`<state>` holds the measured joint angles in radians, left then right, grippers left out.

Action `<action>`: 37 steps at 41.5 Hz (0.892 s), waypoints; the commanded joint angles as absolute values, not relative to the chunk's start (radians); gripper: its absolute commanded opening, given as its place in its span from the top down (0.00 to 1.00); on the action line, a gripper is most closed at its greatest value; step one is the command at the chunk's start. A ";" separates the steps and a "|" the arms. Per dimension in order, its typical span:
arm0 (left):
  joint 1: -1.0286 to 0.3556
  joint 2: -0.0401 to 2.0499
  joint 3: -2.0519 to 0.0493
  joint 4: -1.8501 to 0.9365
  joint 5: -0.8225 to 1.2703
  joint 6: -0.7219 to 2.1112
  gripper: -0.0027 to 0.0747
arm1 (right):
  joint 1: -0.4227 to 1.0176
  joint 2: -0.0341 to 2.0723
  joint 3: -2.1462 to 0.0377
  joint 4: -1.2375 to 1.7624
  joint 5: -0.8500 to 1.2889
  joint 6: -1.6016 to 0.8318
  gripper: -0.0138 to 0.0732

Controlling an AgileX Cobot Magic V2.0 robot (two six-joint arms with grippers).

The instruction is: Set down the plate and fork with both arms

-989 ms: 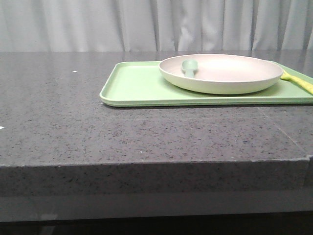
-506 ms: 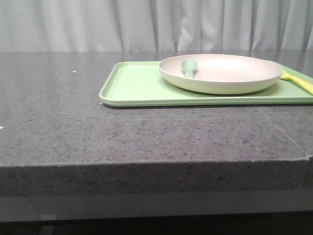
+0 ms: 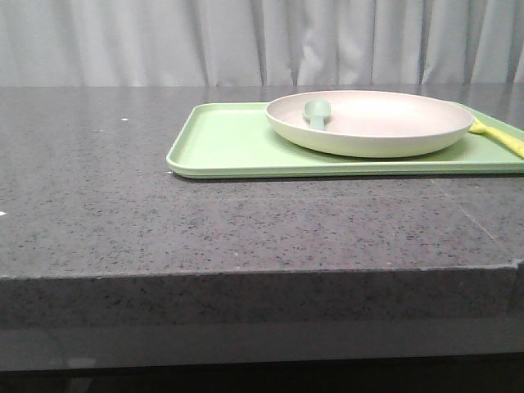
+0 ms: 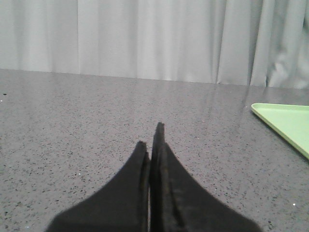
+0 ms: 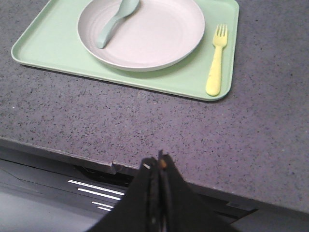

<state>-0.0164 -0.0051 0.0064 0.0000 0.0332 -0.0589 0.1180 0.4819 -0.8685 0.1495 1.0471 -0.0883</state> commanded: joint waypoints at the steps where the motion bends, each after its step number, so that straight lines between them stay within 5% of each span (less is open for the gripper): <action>1: -0.024 -0.030 0.010 0.000 -0.051 -0.070 0.99 | 0.119 0.488 -0.887 0.159 0.985 -0.092 0.92; 37: -0.024 -0.028 0.010 0.000 -0.051 -0.070 0.99 | 0.117 0.462 -0.869 0.125 0.963 -0.096 0.92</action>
<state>-0.0164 -0.0051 0.0064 0.0000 0.0332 -0.0589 0.1180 0.4767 -0.8649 0.1469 1.0424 -0.0883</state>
